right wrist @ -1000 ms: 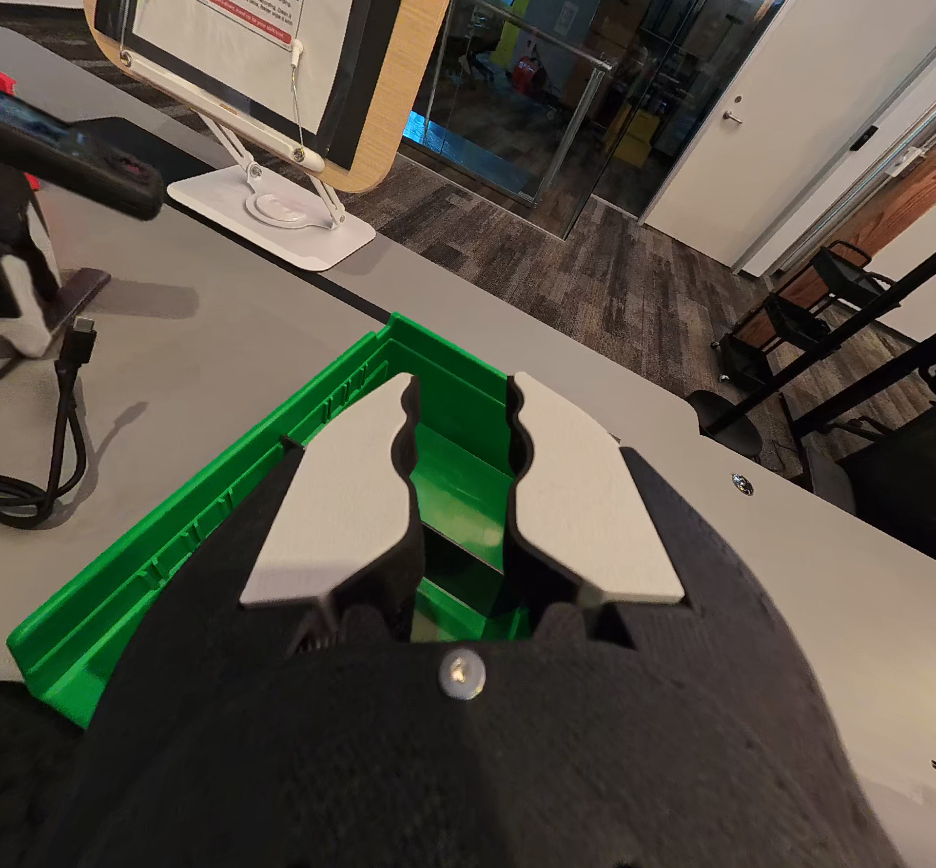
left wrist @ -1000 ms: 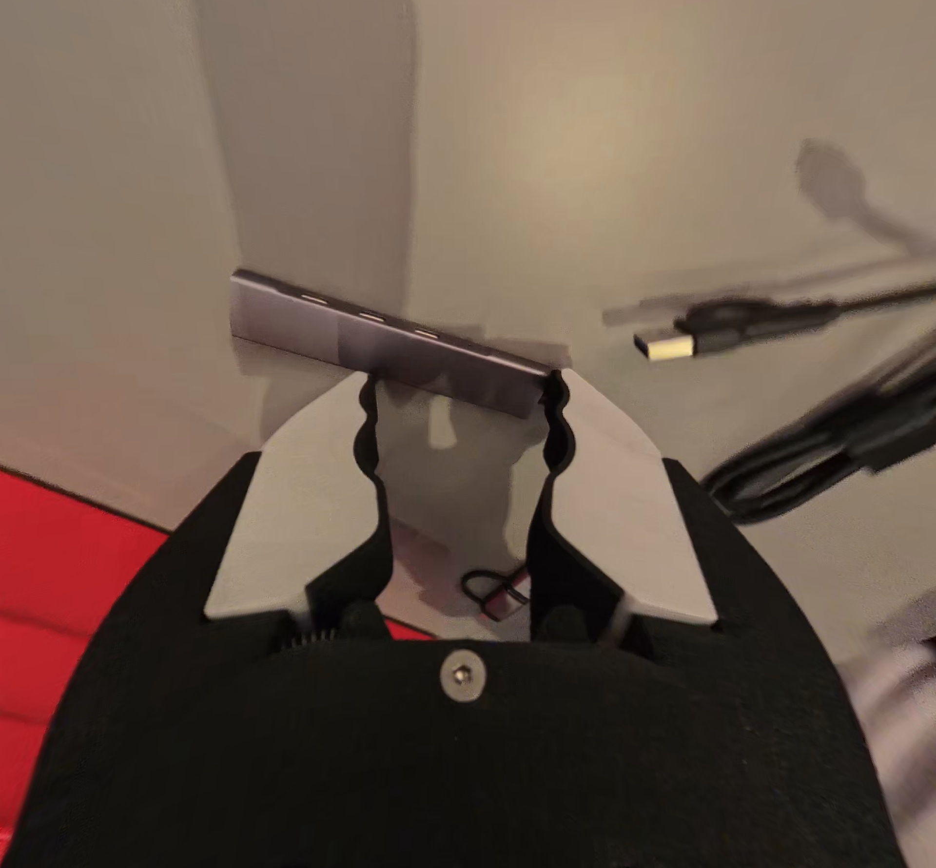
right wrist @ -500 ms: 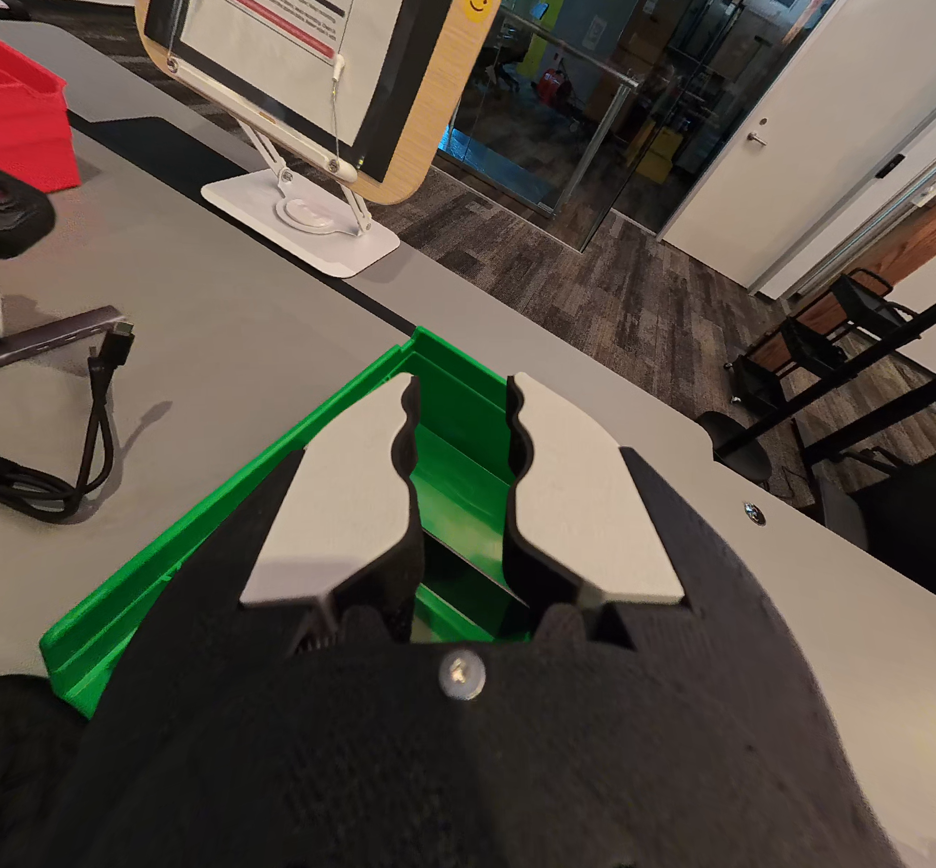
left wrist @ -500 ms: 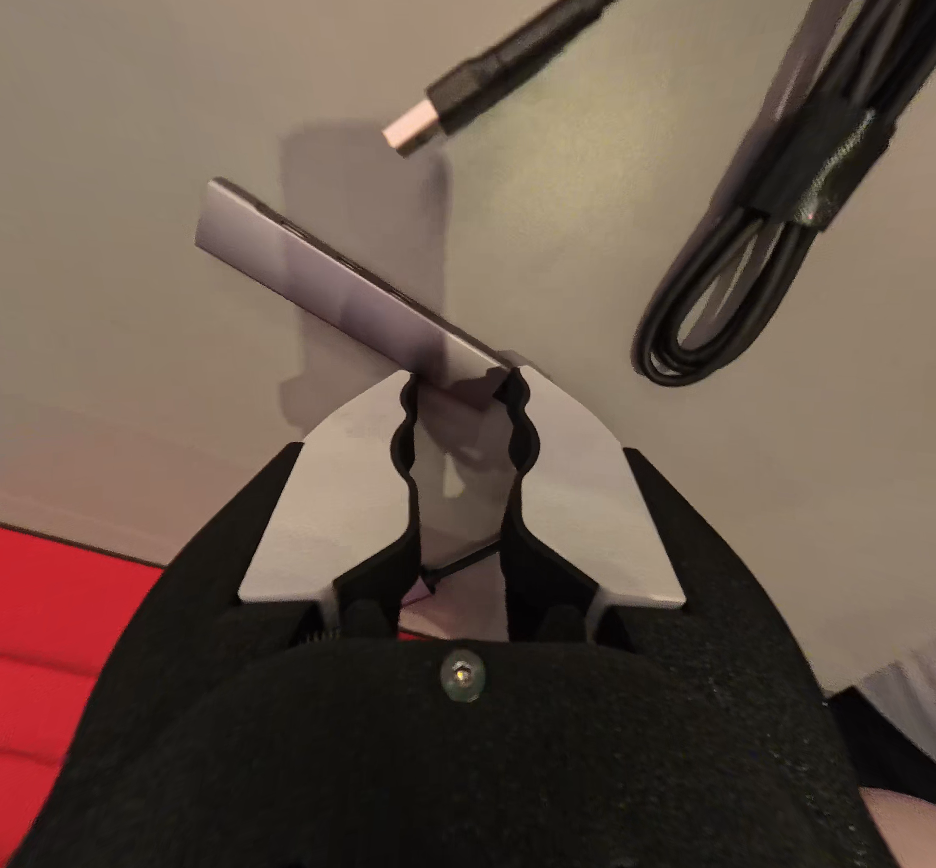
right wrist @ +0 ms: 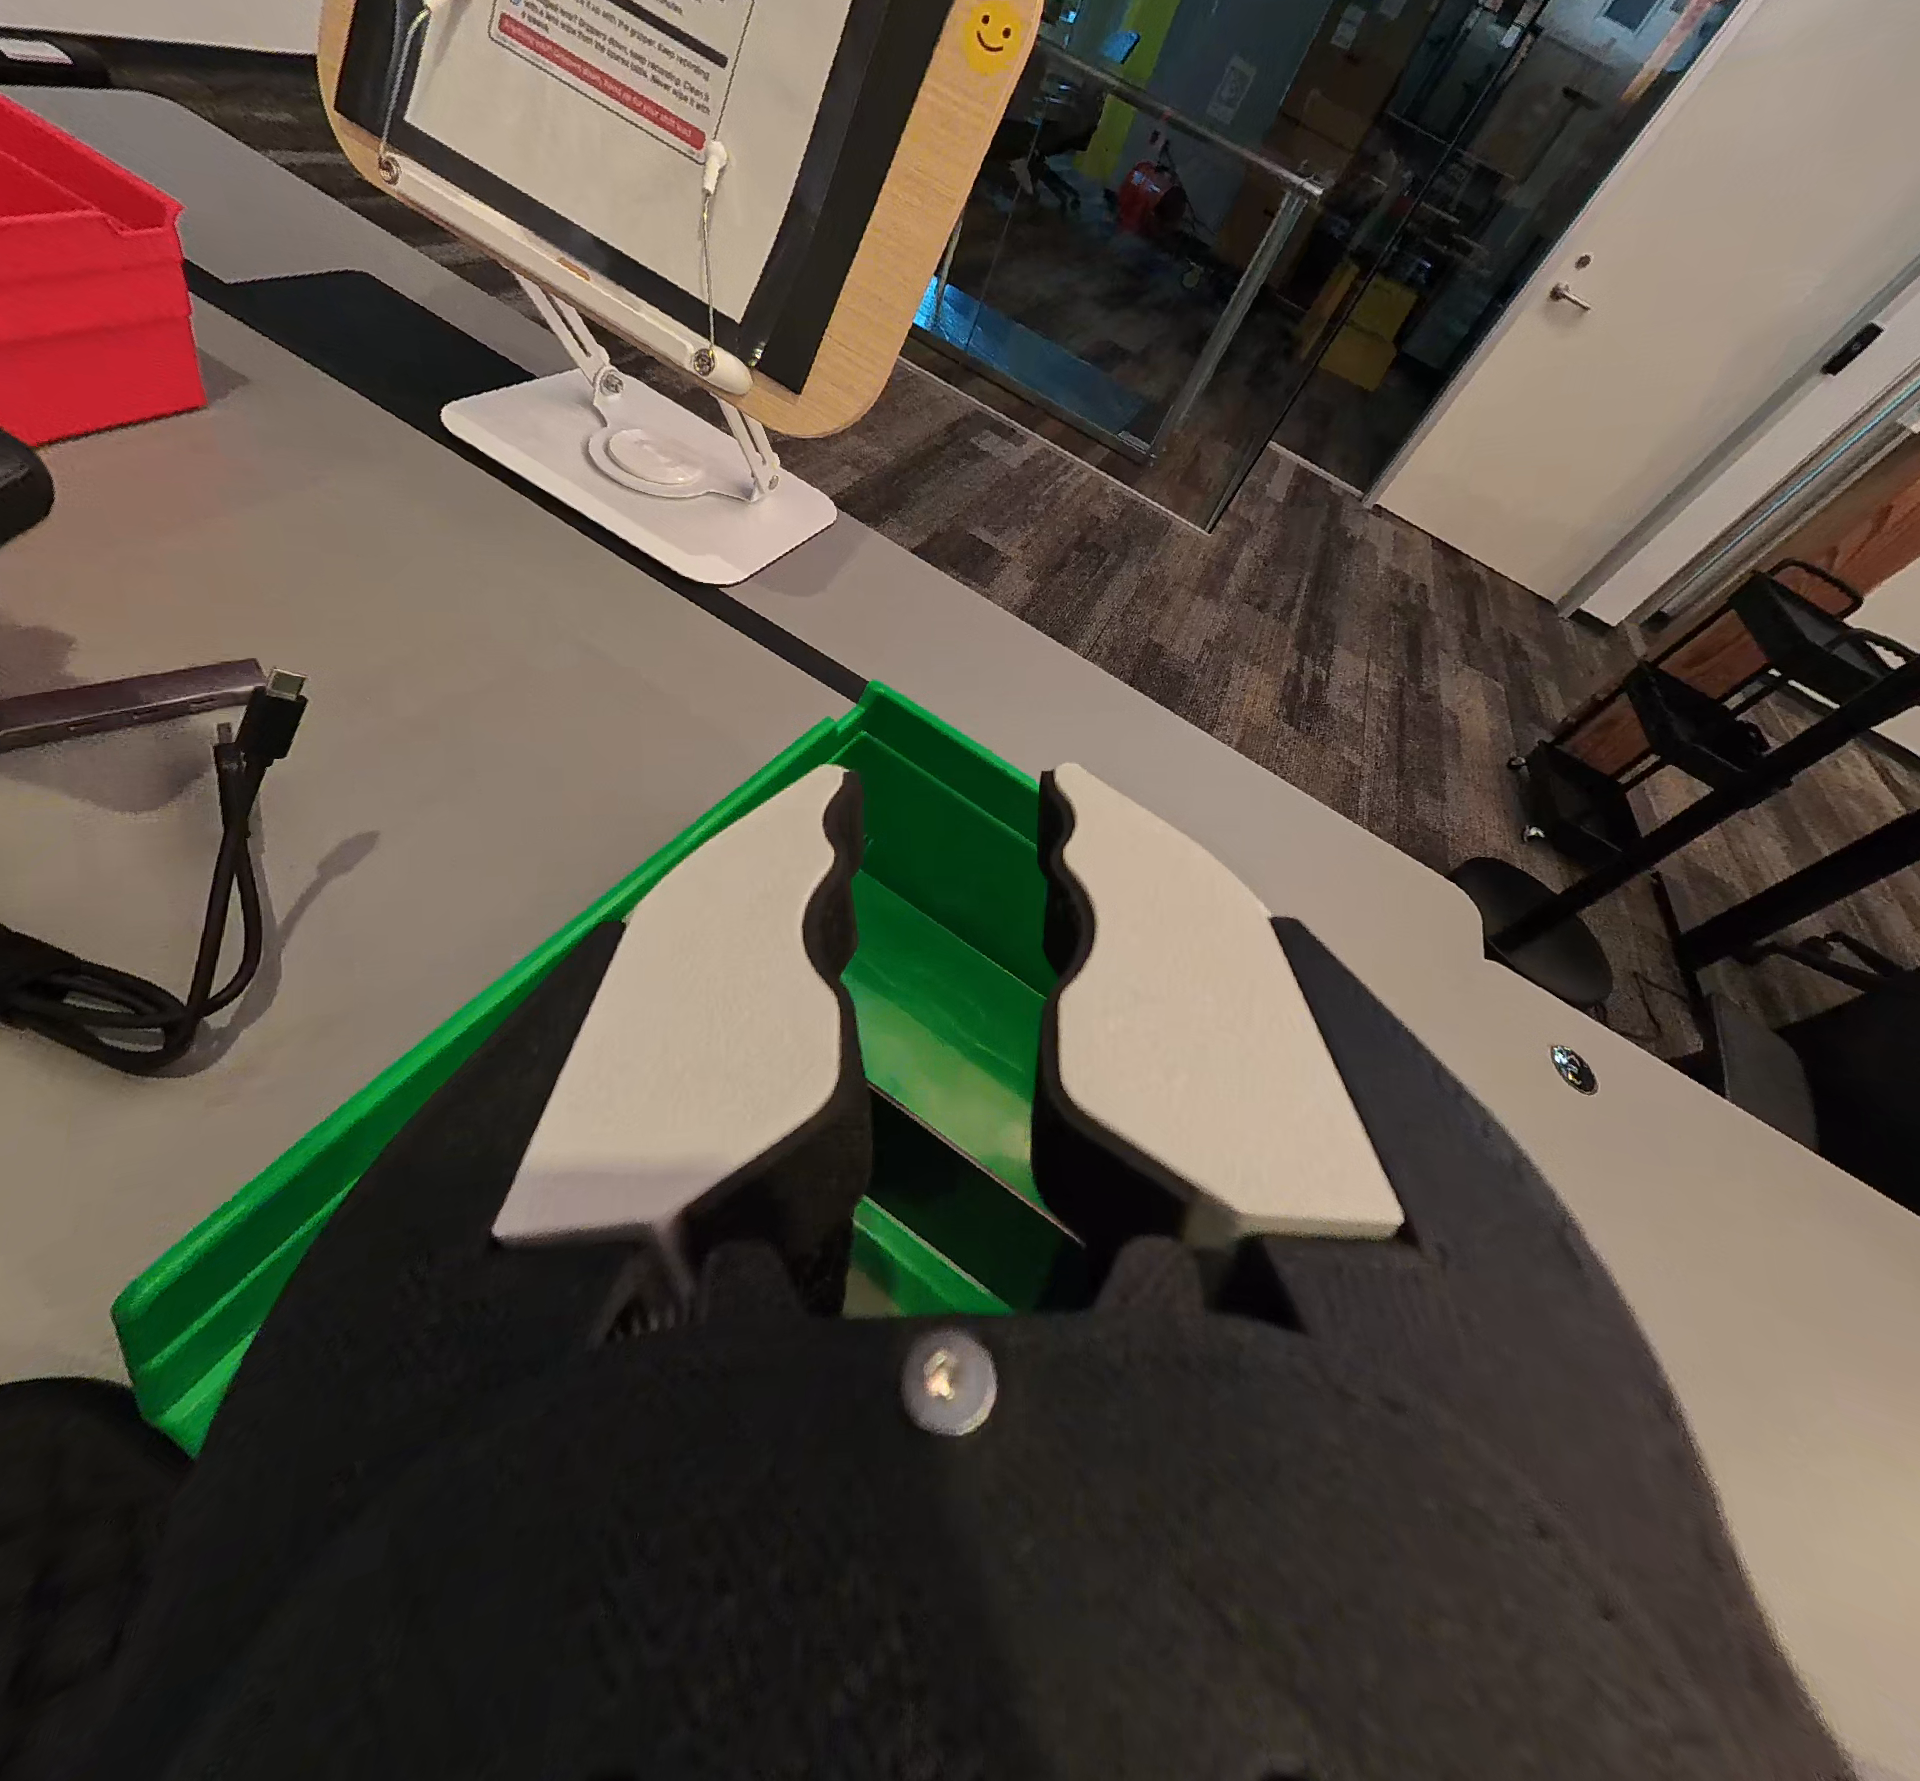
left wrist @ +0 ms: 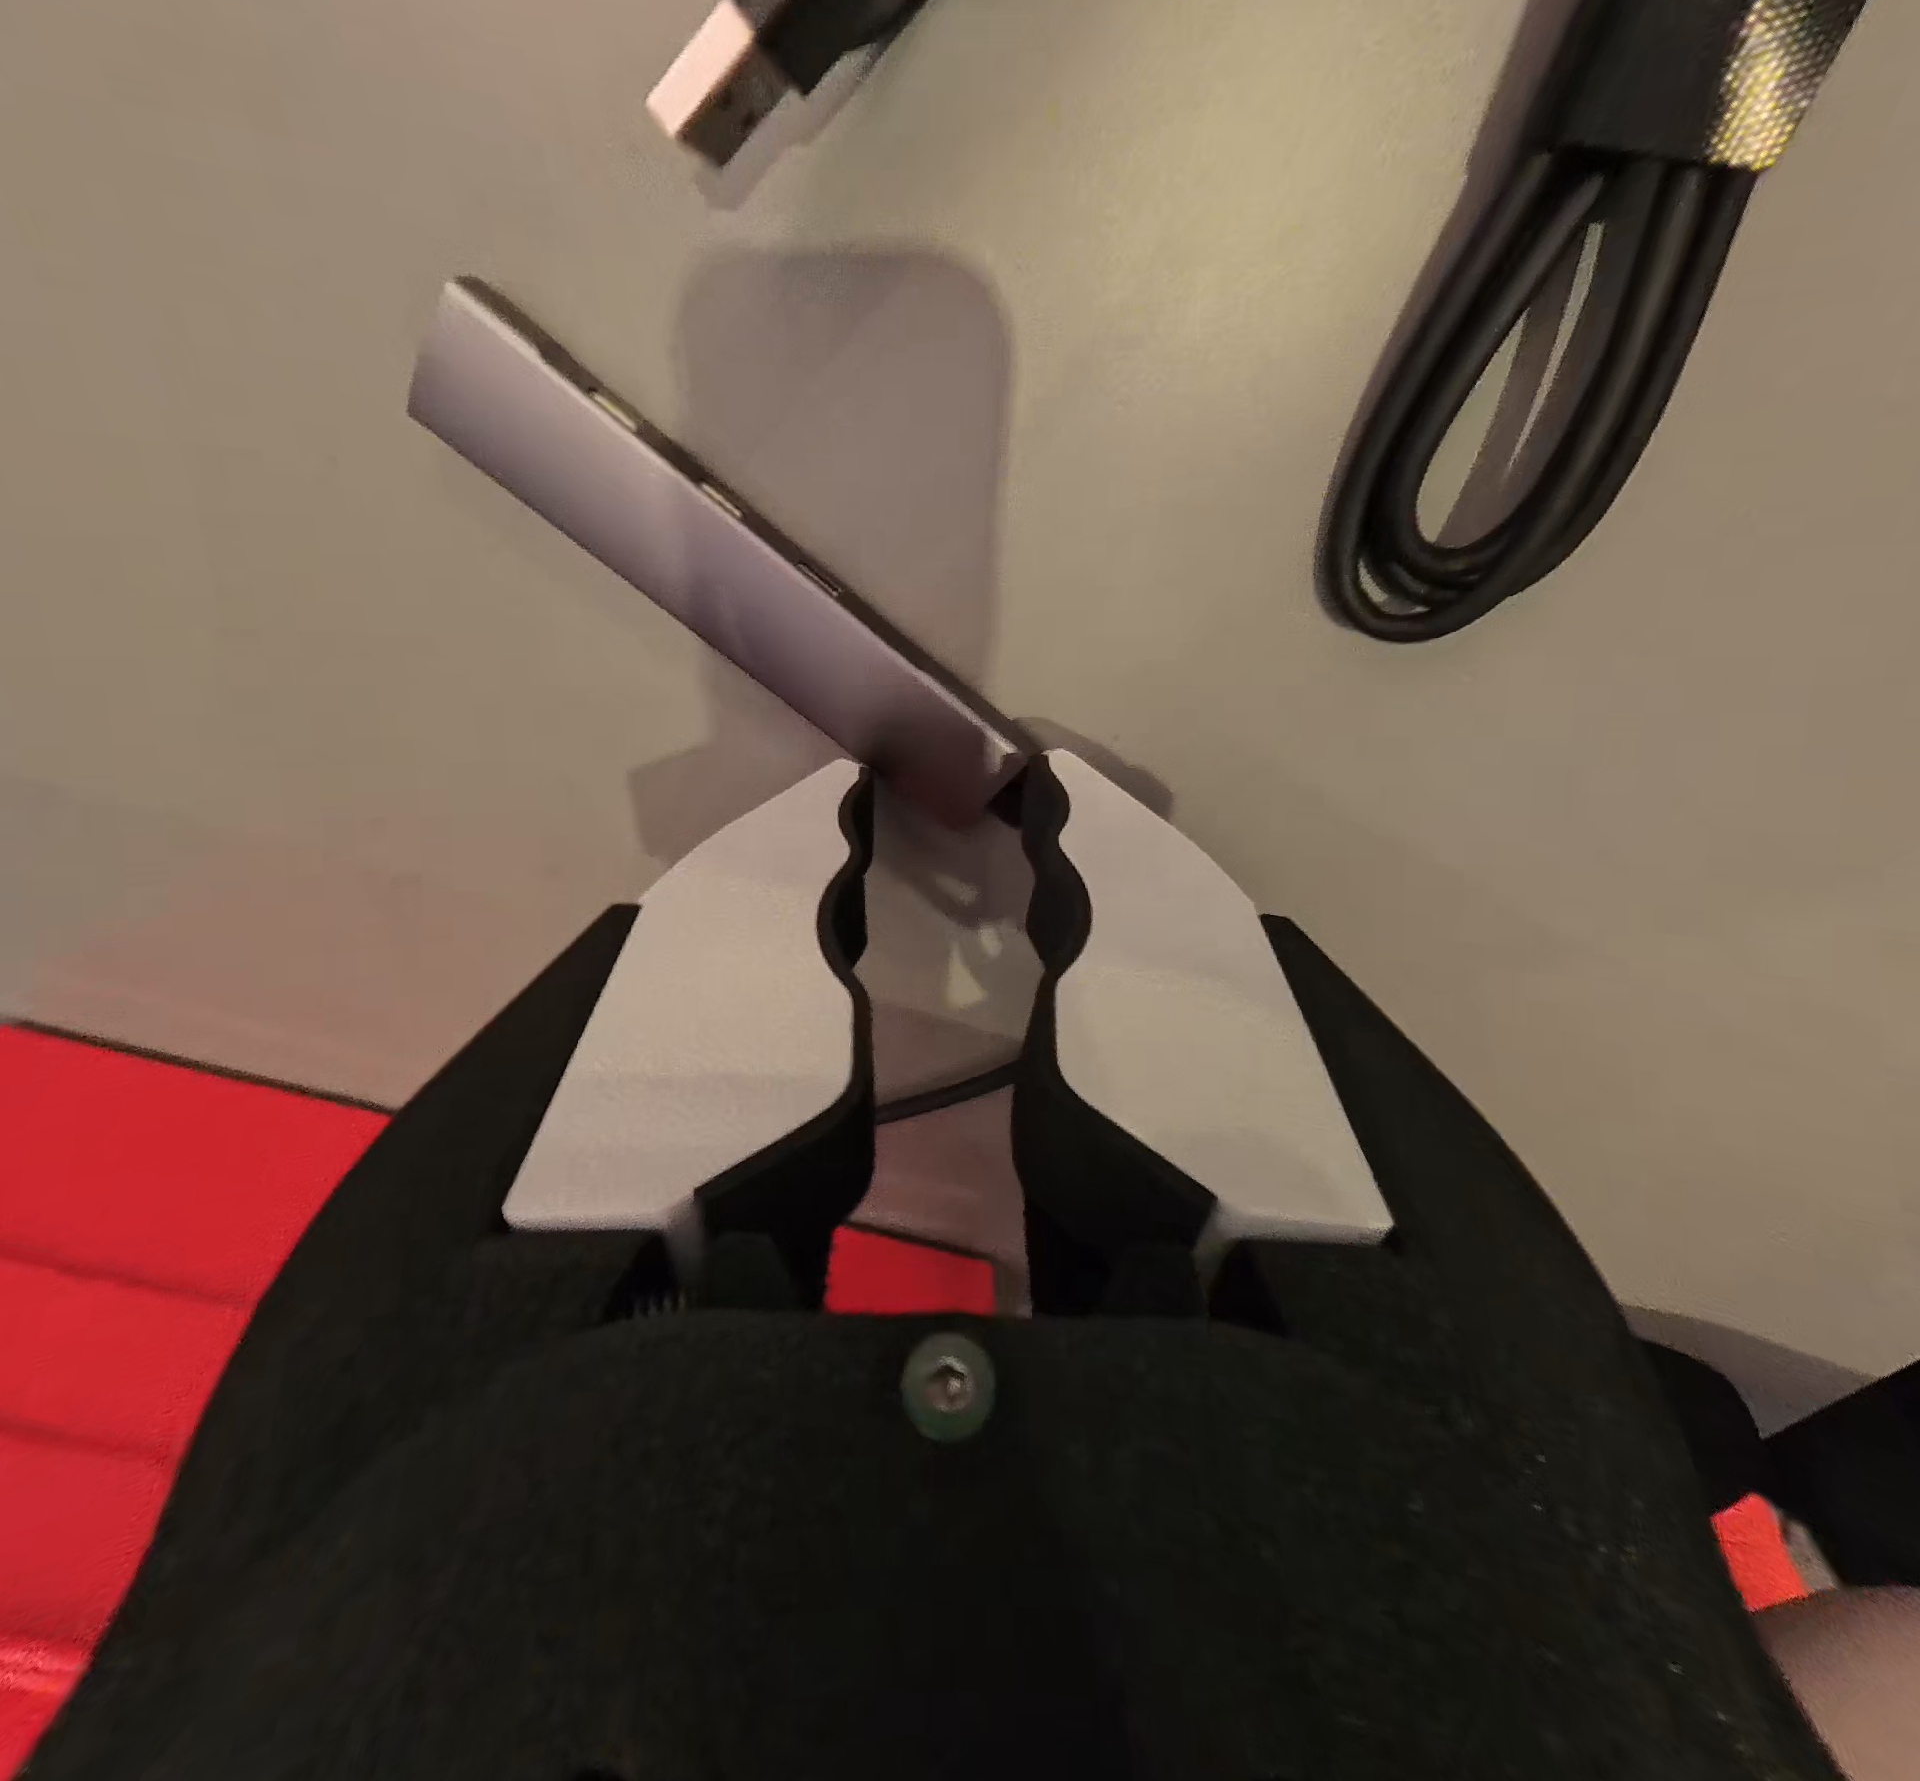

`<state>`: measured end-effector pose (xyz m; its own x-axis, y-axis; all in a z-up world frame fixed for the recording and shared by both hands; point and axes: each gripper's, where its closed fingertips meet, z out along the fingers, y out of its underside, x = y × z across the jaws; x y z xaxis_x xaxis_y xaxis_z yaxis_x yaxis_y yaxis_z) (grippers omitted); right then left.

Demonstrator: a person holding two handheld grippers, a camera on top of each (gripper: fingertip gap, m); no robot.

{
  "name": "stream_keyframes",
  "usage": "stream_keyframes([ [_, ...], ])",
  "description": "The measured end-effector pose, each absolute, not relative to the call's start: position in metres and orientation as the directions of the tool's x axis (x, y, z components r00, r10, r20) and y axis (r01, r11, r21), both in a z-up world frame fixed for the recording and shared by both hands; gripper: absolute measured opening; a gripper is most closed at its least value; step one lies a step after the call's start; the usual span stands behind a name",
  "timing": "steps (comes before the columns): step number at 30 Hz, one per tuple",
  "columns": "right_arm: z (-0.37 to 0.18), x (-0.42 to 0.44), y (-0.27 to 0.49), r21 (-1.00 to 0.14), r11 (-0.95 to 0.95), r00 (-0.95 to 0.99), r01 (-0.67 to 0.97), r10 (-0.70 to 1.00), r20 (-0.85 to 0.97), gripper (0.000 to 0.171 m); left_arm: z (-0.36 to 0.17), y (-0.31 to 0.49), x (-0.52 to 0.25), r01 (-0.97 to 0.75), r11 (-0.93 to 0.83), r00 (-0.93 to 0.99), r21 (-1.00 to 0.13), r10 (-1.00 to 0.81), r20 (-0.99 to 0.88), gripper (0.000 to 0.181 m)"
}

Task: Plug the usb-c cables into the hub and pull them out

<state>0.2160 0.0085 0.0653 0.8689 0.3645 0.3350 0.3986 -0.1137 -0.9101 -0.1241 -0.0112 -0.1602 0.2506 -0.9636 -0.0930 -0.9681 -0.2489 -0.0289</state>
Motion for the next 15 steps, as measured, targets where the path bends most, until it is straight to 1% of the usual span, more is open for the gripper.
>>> stream_keyframes([
  [1,0.065,0.216,0.009,-0.91,-0.115,0.868,0.398,0.367,0.333,0.033,-0.16,-0.012,-0.126,-0.962,-0.269,0.272,-0.041,-0.959,-0.082,0.026],
  [8,0.067,0.202,0.011,-0.904,-0.099,0.849,0.417,0.397,0.348,0.033,-0.161,-0.016,-0.13,-0.936,-0.344,0.349,-0.077,-0.935,-0.063,0.025],
  [9,0.068,0.199,0.011,-0.902,-0.096,0.846,0.421,0.401,0.352,0.033,-0.161,-0.016,-0.13,-0.931,-0.356,0.361,-0.08,-0.931,-0.061,0.026],
  [11,0.069,0.197,0.01,-0.9,-0.091,0.841,0.427,0.405,0.358,0.033,-0.16,-0.012,-0.131,-0.924,-0.373,0.38,-0.088,-0.922,-0.078,0.036],
  [13,0.07,0.194,0.01,-0.901,-0.086,0.839,0.426,0.41,0.358,0.033,-0.159,-0.012,-0.13,-0.917,-0.386,0.393,-0.099,-0.917,-0.066,0.039],
  [15,0.07,0.194,0.011,-0.901,-0.086,0.839,0.425,0.412,0.356,0.033,-0.156,-0.012,-0.127,-0.912,-0.39,0.399,-0.129,-0.915,-0.062,0.045],
])
